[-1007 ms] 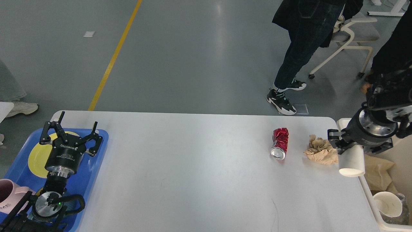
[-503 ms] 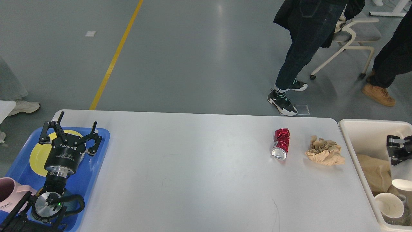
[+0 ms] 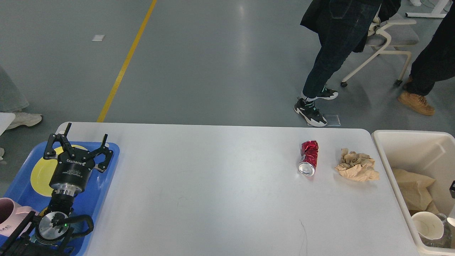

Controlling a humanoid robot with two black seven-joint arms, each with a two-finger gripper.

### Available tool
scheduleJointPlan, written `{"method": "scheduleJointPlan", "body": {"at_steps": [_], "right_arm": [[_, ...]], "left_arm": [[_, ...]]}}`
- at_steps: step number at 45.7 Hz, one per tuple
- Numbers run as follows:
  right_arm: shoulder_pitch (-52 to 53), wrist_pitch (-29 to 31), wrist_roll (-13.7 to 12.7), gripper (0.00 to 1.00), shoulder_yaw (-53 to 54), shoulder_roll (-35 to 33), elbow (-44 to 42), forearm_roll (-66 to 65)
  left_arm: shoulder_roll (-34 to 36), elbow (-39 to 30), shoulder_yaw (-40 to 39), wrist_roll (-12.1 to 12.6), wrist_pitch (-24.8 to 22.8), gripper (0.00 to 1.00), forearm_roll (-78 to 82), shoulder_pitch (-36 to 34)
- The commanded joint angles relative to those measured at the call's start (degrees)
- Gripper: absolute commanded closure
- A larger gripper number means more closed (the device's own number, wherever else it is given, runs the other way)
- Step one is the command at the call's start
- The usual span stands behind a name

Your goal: Tidy desktop

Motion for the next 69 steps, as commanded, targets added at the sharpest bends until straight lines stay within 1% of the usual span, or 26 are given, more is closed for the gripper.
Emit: {"method": "scheduleJointPlan", "body": {"at_steps": [1, 3, 7, 11, 15, 23, 43, 44, 47, 48, 50, 52, 53, 69], "right_arm": [[-13.4, -2.8, -0.1, 1.00, 6.3, 6.2, -14.2, 0.0], [-16.3, -4.3, -0.1, 1.00, 6.7, 8.3, -18.3, 0.5], [-20.8, -8.4, -0.5, 1.00, 6.9, 11.6, -23.8, 0.9], [-24.4, -13.5, -1.2, 1.00, 6.9, 13.8, -26.3, 0.9], [-26.1, -16.4, -1.4, 1.00, 6.9, 15.0, -26.7, 0.9], [-28.1, -17.7, -1.5, 1.00, 7.0, 17.4, -26.7, 0.9], [-28.1, -17.9, -1.5, 1.00, 7.0, 19.9, -26.7, 1.0], [-28.1, -18.0, -1.5, 0.98, 7.0, 19.9, -26.8, 1.0], [-28.1, -19.6, -1.5, 0.52, 6.9, 20.0, -26.8, 1.0], [-28.1, -20.7, -1.4, 0.39, 6.9, 20.1, -26.8, 1.0], [-28.1, -23.2, -1.4, 0.18, 6.9, 20.3, -26.8, 0.9], [-28.1, -25.2, -1.3, 0.02, 6.9, 20.6, -26.7, 0.9], [-28.1, -25.7, -1.3, 0.00, 6.9, 20.6, -26.7, 0.9], [-28.1, -26.0, -1.2, 0.00, 6.7, 20.9, -26.6, 0.9]], "left_arm": [[0.0, 0.0, 0.0, 0.0, 0.0, 0.04, 0.0, 0.0], [0.0, 0.0, 0.0, 0.0, 0.0, 0.04, 0.0, 0.0], [0.0, -0.1, 0.0, 0.0, 0.0, 0.04, 0.0, 0.0], [0.1, 0.0, 0.0, -0.1, 0.0, 0.04, 0.0, 0.0], [0.1, -0.1, 0.0, -0.1, 0.0, 0.04, -0.1, 0.0], [0.1, 0.0, 0.0, 0.0, 0.0, 0.04, -0.1, 0.0], [0.1, 0.0, 0.0, 0.0, 0.0, 0.04, 0.0, 0.0], [0.1, 0.0, 0.0, 0.0, 0.1, 0.04, 0.0, 0.0], [0.1, 0.0, 0.0, 0.0, 0.0, 0.04, 0.0, 0.0], [0.0, 0.0, 0.0, 0.0, 0.1, 0.04, -0.1, 0.0], [0.1, 0.0, 0.0, 0.0, 0.0, 0.04, -0.1, 0.0], [0.1, 0.0, 0.0, 0.0, 0.0, 0.04, 0.0, 0.0], [0.1, 0.0, 0.0, 0.0, 0.1, 0.04, 0.0, 0.0], [0.1, 0.0, 0.0, 0.0, 0.0, 0.04, 0.0, 0.0]]}}
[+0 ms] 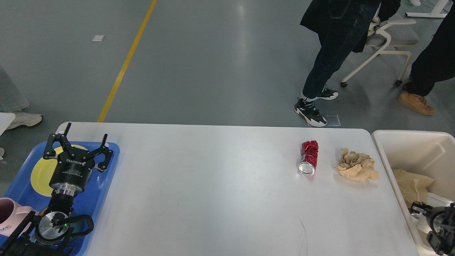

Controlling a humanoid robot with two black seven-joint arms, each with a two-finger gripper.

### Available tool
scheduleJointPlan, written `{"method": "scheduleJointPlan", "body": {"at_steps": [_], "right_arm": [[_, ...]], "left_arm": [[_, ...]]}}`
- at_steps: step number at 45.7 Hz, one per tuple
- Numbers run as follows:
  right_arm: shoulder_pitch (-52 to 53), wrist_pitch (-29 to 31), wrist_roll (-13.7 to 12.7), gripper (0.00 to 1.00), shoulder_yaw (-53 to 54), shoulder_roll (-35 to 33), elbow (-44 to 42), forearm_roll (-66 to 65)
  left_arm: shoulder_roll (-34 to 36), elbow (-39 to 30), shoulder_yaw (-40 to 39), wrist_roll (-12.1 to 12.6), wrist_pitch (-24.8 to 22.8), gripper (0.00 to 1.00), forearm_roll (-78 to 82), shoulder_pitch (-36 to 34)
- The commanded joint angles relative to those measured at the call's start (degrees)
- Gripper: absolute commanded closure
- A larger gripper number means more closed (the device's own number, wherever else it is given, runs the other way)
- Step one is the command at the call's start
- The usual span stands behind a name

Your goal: Tidy desktop

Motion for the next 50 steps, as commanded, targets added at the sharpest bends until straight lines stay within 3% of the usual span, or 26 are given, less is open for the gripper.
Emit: {"method": "scheduleJointPlan", "body": {"at_steps": [1, 12, 18, 22, 28, 36, 45, 50], "right_arm": [[0.0, 0.0, -0.1, 0.00, -0.1, 0.0, 0.0, 0.0], [0.1, 0.4, -0.3, 0.00, -0.6, -0.6, 0.6, -0.8], [4.7, 6.4, -4.5, 0.00, -0.6, -3.4, 4.2, -1.1], [12.2, 12.1, -7.7, 0.00, -0.8, -7.7, 11.8, -1.6], [26.2, 15.7, -13.7, 0.00, -4.1, -12.3, 27.1, -9.8], [48.3, 23.3, -18.8, 0.00, -13.8, -14.0, 45.3, -12.3], [71.7, 41.5, -19.8, 0.00, -22.1, -6.7, 57.6, -12.0], [84.4, 45.9, -19.6, 0.00, -23.0, -3.9, 67.9, -10.4]], "left_arm": [[0.0, 0.0, 0.0, 0.0, 0.0, 0.04, -0.1, 0.0], [0.0, 0.0, 0.0, 0.0, 0.0, 0.04, 0.0, 0.0], [0.0, 0.0, 0.0, 0.0, 0.0, 0.04, -0.1, 0.0], [-0.1, 0.0, 0.0, 0.0, 0.0, 0.04, -0.1, 0.0], [-0.1, 0.0, 0.0, 0.0, 0.0, 0.04, 0.0, 0.0], [0.0, 0.0, 0.0, 0.0, 0.0, 0.04, -0.1, 0.0], [-0.1, 0.0, 0.0, 0.0, 0.0, 0.04, 0.0, 0.0], [-0.1, 0.0, 0.0, 0.0, 0.0, 0.04, 0.0, 0.0]]}}
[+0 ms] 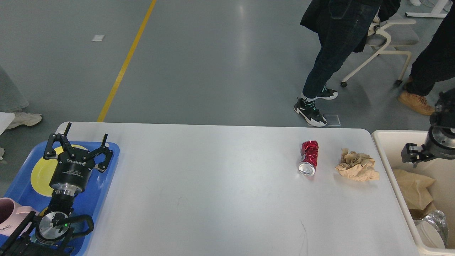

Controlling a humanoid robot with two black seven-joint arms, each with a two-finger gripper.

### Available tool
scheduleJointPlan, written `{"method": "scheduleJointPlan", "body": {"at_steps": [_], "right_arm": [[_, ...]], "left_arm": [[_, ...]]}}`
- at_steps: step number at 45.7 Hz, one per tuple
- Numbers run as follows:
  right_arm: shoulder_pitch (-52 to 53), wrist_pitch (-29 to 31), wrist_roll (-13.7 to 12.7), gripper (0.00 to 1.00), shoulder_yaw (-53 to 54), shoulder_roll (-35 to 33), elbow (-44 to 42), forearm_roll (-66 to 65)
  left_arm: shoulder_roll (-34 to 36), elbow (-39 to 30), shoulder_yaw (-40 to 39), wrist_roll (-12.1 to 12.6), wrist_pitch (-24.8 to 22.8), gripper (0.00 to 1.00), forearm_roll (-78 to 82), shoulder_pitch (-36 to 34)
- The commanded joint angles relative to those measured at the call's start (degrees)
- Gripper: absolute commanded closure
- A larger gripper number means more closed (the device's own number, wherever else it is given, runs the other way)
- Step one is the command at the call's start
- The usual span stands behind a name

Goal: Tidy desktop
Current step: 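Move the right gripper over the crumpled brown paper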

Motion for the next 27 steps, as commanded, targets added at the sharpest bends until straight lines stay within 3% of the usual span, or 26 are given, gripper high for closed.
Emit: {"method": "scheduleJointPlan", "body": {"at_steps": [1, 7, 9, 11, 12, 13, 15, 16, 27], "right_arm": [[12.9, 3.6, 0.2, 0.00, -1.2, 2.1, 10.7, 1.7], [24.8, 4.1, 0.8, 0.00, -3.3, 5.4, 22.2, 5.1], [28.9, 3.8, 2.6, 0.00, -5.9, 7.1, 25.8, 7.2], [31.8, 3.7, 6.8, 0.00, -8.6, 7.9, 28.2, 8.9], [34.0, 3.9, 13.1, 0.00, -11.2, 9.5, 29.6, 9.2], [34.8, 4.1, 16.5, 0.00, -12.6, 10.5, 29.9, 9.1], [36.0, 4.2, 21.6, 0.00, -15.0, 11.9, 30.6, 9.1], [36.3, 4.1, 22.9, 0.00, -15.8, 12.3, 31.0, 9.0], [38.2, 4.6, 22.5, 0.00, -15.9, 12.5, 32.4, 7.1]], "left_arm": [[0.0, 0.0, 0.0, 0.0, 0.1, 0.03, 0.0, 0.0], [0.0, 0.0, 0.0, 0.0, 0.0, 0.04, 0.0, 0.0], [0.0, 0.0, 0.0, 0.0, 0.1, 0.04, 0.0, 0.0], [0.1, 0.0, 0.0, 0.0, 0.1, 0.04, 0.0, 0.0], [0.1, 0.0, 0.0, 0.0, 0.1, 0.04, -0.1, 0.0], [0.1, 0.0, 0.0, 0.0, 0.1, 0.04, -0.1, 0.0], [0.1, 0.0, 0.0, 0.0, 0.1, 0.04, -0.1, 0.0], [0.0, 0.0, 0.0, 0.0, 0.0, 0.04, -0.1, 0.0], [0.0, 0.0, 0.0, 0.0, 0.1, 0.04, 0.0, 0.0]]}}
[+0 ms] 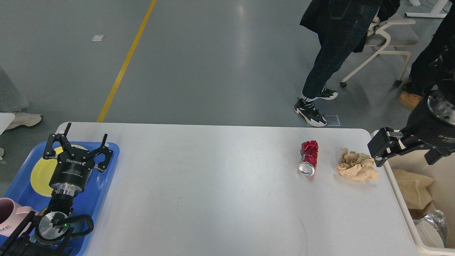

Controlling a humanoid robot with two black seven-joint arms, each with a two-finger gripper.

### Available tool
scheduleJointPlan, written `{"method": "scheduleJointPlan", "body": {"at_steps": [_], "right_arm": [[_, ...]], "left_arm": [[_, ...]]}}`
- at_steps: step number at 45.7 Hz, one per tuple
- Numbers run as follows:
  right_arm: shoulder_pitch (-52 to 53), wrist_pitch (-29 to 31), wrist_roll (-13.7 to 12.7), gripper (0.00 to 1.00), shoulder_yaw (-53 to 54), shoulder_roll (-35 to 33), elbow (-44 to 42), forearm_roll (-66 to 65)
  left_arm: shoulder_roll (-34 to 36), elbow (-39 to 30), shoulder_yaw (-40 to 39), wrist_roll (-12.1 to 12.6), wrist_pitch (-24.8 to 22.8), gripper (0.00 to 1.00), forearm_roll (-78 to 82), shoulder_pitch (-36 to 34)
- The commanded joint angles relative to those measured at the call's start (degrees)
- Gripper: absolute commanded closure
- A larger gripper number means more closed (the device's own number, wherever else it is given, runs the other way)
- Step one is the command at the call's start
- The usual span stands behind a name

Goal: Tidy desktop
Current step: 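Move the right gripper over the crumpled brown paper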

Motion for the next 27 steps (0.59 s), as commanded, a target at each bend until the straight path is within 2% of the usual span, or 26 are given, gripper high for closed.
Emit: {"method": "scheduleJointPlan", "body": {"at_steps": [1, 10, 21, 27], "right_arm": [[0.3, 0.0, 0.1, 0.00, 0.4, -0.4, 0.1, -0.6], [-0.5, -2.4, 0.1, 0.00, 1.5, -0.7, -1.6, -0.6], [-14.9, -21.5, 0.1, 0.00, 2.0, -2.4, -7.9, 0.3], [-27.5, -25.0, 0.0, 0.00, 5.2, -3.1, -18.4, 0.8]], "left_arm": [[-0.1, 0.0, 0.0, 0.0, 0.0, 0.04, 0.0, 0.0], [-0.1, 0.0, 0.0, 0.0, 0.0, 0.04, 0.1, 0.0], [-0.1, -0.1, 0.0, 0.0, -0.1, 0.03, 0.1, 0.0], [-0.1, 0.0, 0.0, 0.0, -0.1, 0.04, 0.1, 0.0]]}}
